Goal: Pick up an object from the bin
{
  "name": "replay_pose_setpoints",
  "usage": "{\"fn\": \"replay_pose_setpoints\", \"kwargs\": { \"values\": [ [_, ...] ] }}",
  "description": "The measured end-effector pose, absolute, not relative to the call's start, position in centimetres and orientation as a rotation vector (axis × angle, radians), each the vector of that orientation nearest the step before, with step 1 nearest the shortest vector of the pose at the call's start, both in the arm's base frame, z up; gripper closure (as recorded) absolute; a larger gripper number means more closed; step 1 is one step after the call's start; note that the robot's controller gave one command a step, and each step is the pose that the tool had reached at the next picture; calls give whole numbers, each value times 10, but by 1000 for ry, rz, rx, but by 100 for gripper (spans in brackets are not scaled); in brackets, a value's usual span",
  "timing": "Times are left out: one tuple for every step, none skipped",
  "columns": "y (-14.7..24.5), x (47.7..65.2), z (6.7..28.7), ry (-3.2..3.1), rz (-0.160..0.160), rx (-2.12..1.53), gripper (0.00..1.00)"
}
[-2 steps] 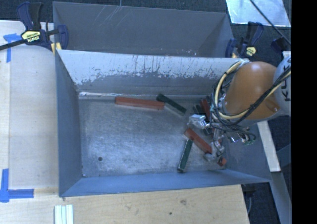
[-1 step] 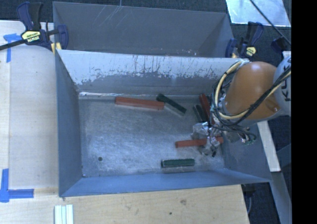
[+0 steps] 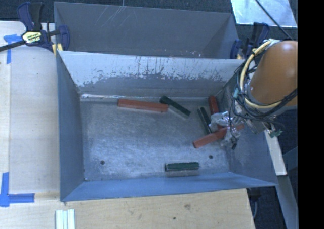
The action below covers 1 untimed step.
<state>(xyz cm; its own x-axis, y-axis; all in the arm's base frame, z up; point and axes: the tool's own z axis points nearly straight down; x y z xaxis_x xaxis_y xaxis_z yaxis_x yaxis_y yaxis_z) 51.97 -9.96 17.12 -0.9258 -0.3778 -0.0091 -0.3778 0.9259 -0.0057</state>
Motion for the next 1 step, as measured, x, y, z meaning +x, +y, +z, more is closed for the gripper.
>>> {"fn": "replay_pose_setpoints", "kwargs": {
  "values": [
    [-99, 541, 241, 3072, -7, -596, 100]
  ]
}}
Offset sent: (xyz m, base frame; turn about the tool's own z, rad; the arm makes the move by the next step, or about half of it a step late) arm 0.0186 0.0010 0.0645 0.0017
